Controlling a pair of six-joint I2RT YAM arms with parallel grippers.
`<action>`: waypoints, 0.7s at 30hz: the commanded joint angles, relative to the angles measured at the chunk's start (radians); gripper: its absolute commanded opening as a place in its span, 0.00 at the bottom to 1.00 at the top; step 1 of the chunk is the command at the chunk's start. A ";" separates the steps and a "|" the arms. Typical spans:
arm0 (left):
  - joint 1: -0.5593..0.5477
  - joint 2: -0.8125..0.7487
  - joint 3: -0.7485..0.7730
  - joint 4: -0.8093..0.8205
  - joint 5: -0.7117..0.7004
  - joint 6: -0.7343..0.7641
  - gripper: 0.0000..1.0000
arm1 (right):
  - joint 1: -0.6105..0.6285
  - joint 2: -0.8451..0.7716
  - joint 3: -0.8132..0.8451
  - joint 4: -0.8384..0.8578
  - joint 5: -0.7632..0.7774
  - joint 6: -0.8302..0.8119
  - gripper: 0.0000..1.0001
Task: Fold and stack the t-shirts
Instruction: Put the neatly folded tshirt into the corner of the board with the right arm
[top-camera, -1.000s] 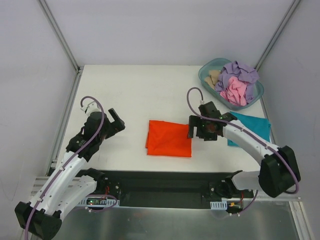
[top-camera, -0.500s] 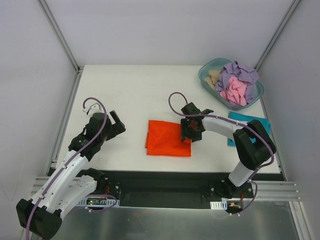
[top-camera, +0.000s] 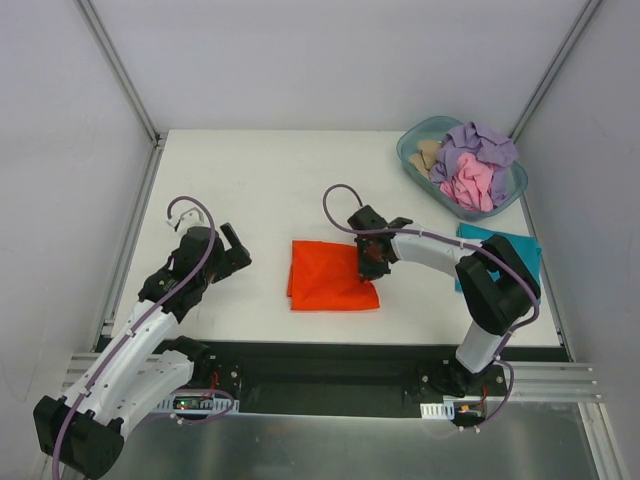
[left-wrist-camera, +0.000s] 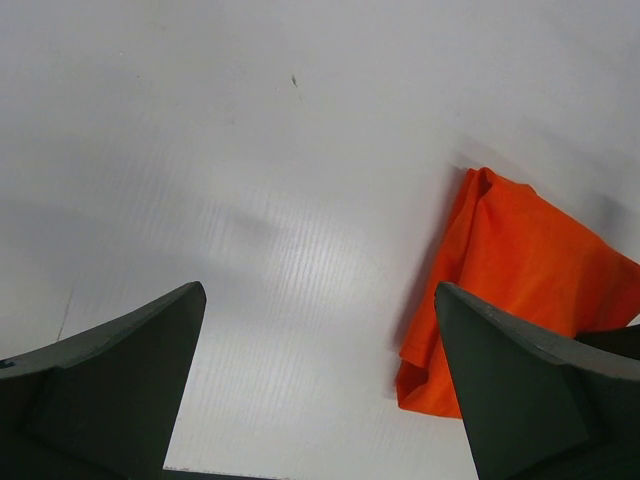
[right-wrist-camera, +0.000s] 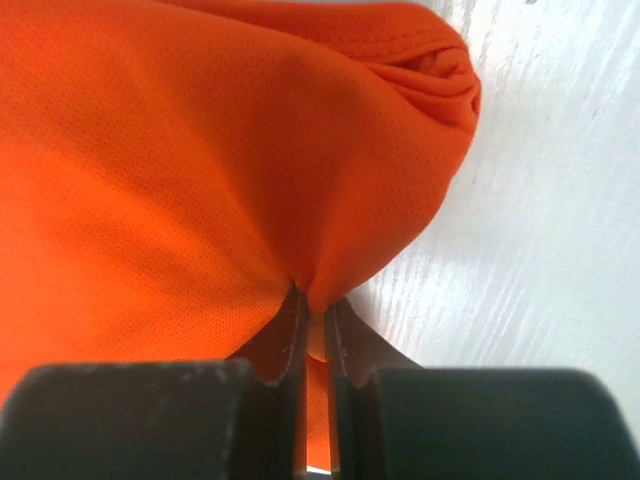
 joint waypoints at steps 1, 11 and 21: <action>0.003 -0.004 -0.009 -0.005 -0.039 -0.002 0.99 | 0.008 -0.022 0.017 -0.107 0.192 -0.022 0.01; 0.004 0.056 -0.006 -0.005 -0.081 -0.040 0.99 | 0.004 -0.144 0.123 -0.468 0.681 -0.207 0.01; 0.004 0.122 0.079 -0.005 -0.104 -0.028 0.99 | -0.116 -0.176 0.152 -0.626 0.905 -0.267 0.01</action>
